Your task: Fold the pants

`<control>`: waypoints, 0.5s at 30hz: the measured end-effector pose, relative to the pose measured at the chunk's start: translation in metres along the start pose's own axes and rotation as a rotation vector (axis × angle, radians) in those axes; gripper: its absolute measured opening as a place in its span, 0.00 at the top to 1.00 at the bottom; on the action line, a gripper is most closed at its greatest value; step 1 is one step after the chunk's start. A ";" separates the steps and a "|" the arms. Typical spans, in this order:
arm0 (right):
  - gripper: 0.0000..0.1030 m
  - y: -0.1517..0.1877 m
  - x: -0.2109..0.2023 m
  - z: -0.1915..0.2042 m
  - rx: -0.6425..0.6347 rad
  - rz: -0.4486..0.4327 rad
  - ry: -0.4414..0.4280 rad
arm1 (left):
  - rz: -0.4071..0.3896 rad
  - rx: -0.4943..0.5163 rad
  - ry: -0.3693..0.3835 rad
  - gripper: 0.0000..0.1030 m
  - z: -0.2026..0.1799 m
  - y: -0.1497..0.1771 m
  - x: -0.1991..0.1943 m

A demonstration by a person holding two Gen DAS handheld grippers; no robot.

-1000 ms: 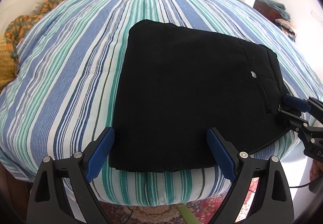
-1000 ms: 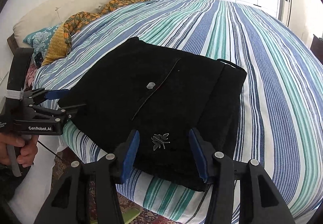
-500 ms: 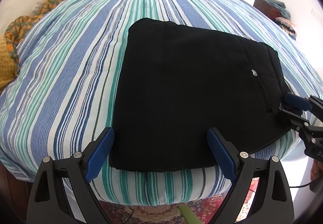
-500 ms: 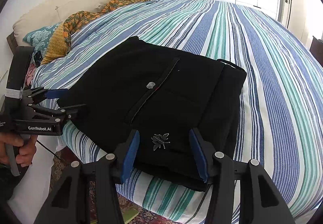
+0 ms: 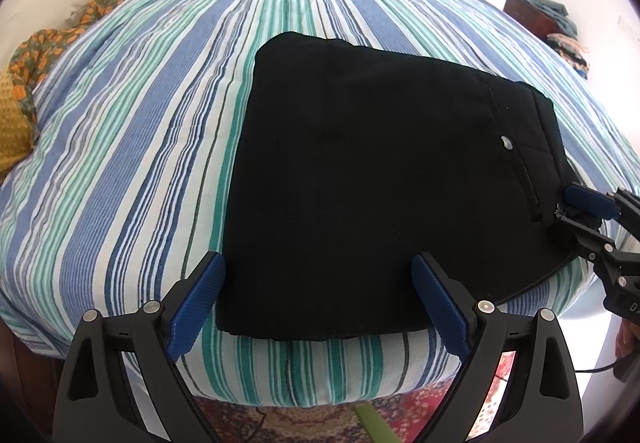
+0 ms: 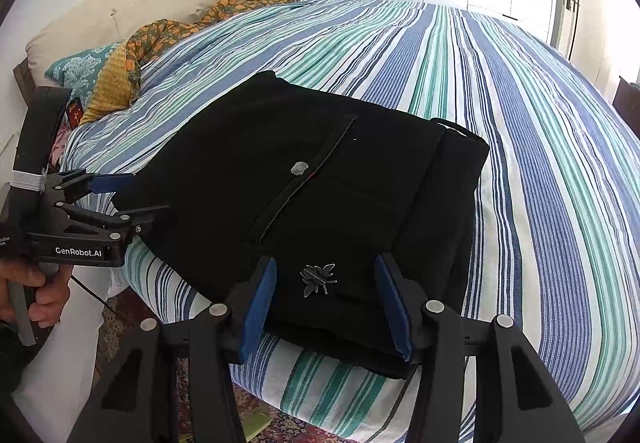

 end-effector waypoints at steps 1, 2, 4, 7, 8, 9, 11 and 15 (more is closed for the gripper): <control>0.49 0.000 0.000 0.000 0.000 0.000 0.000 | 0.000 0.000 0.000 0.08 0.000 0.000 0.000; 0.49 0.000 0.000 0.000 0.000 0.000 0.000 | 0.000 0.000 0.001 0.08 0.000 0.000 0.000; 0.49 0.000 0.000 0.000 -0.002 0.000 0.001 | 0.001 0.000 0.001 0.08 0.000 0.000 0.000; 0.49 0.000 0.000 0.000 -0.003 0.001 0.000 | 0.006 -0.004 0.004 0.07 0.002 0.001 0.001; 0.49 0.000 0.000 0.000 -0.003 0.001 0.000 | 0.011 -0.008 0.007 0.06 0.002 0.002 0.001; 0.49 0.000 0.000 0.000 -0.004 0.001 -0.001 | 0.021 -0.012 0.015 0.06 0.004 0.002 0.000; 0.49 -0.001 -0.001 0.000 -0.009 0.007 -0.007 | 0.047 -0.012 0.033 0.06 0.007 0.002 -0.004; 0.49 -0.006 -0.014 -0.007 0.002 0.038 -0.014 | 0.061 -0.049 0.095 0.07 0.030 -0.003 -0.031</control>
Point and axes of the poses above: each gripper's, at about its wrist camera, not at the fingertips, and x roughly the way its jaws point, z to its left, y to its underside, the point moved 4 cm from there along x, roughly the way its jaws point, and after that the axes turned 10 degrees about -z, right-handed, at the moved point
